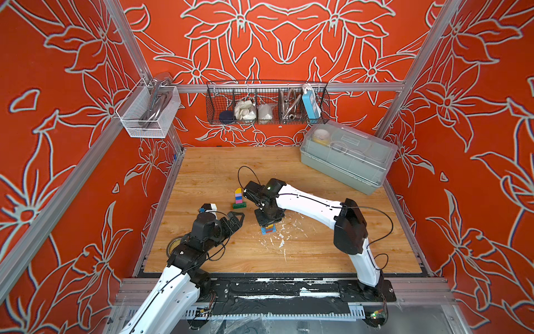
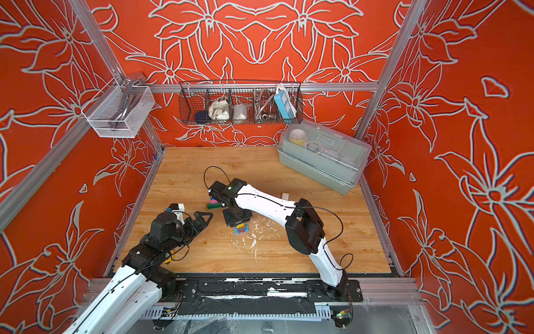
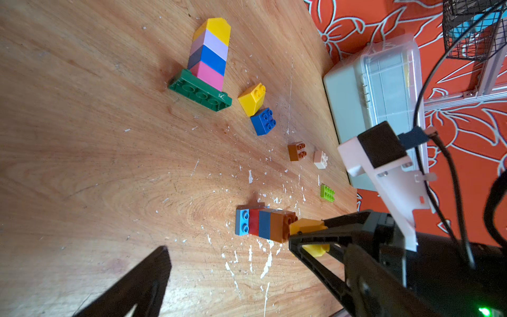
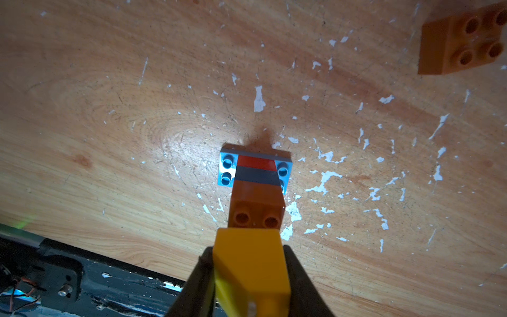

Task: Assemble the number 1 with lego
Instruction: Assemble the lego brick with the lego brick.

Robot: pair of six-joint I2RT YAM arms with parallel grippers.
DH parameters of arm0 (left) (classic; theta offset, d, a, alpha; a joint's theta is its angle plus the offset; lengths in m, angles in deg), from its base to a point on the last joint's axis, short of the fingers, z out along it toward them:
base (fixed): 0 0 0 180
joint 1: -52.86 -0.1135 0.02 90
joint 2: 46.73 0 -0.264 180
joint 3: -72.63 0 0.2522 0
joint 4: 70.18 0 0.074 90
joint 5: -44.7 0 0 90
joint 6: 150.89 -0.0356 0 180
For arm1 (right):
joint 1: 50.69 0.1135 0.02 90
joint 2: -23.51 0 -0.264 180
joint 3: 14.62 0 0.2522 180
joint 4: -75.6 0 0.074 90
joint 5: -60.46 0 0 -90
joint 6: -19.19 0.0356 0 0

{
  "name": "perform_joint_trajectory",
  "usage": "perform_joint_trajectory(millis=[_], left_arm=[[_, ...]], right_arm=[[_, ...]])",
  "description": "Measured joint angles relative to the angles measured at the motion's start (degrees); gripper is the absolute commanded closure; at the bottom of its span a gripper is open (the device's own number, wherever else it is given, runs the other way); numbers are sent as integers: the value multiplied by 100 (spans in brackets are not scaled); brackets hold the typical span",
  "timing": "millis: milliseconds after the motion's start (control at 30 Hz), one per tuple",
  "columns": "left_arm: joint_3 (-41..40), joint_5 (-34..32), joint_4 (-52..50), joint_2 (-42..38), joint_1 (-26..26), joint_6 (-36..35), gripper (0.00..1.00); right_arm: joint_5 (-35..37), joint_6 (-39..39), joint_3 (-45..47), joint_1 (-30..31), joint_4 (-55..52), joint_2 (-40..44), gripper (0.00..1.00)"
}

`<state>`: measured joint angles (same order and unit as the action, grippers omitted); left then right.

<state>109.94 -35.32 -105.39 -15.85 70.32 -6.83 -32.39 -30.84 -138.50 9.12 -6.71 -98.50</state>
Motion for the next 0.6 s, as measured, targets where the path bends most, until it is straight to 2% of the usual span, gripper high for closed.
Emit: perform_joint_trajectory(millis=[600], left_arm=[[0, 17, 0, 4, -17, 0, 1]], right_arm=[[-20, -31, 39, -63, 160, -55, 76]])
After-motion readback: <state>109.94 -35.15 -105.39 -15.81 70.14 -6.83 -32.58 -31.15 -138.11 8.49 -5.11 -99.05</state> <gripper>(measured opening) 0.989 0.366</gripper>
